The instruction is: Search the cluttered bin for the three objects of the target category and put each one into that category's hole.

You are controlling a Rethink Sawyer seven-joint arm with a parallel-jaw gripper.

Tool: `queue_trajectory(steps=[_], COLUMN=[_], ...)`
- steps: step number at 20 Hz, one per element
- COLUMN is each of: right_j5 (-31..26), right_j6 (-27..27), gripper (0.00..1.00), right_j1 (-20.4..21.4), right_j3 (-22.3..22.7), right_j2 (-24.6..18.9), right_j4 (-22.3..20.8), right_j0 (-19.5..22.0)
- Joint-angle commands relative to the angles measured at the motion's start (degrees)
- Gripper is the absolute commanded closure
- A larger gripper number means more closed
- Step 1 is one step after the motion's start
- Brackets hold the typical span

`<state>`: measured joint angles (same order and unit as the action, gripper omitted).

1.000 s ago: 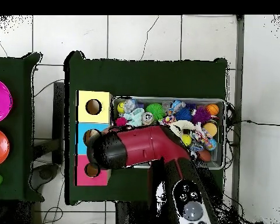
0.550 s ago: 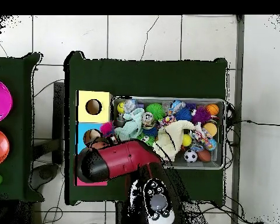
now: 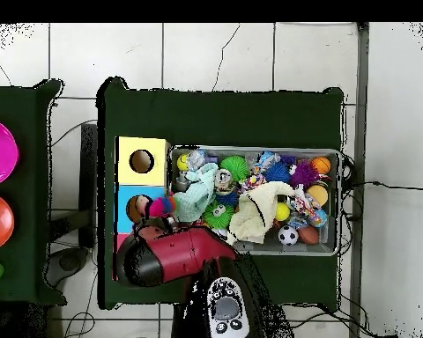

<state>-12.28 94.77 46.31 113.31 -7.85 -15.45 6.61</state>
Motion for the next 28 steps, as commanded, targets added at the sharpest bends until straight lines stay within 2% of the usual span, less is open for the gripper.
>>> queue_trajectory(steps=[1, 11, 16, 23, 28], right_j5=[1.1, 1.1, 2.2, 1.8, 5.5], right_j6=[12.2, 10.5, 10.9, 12.6, 14.7], gripper=[1.00, 1.00, 1.00, 1.00, 1.00], right_j1=[-4.2, -0.2, 0.0, 3.6, 1.3], right_j3=[5.3, 10.3, 12.2, 15.8, 16.7], right_j2=[2.2, 1.2, 1.5, 3.2, 4.4], right_j4=[2.2, 2.7, 2.4, 3.8, 4.7], right_j0=[1.7, 5.2, 5.4, 3.0, 0.0])
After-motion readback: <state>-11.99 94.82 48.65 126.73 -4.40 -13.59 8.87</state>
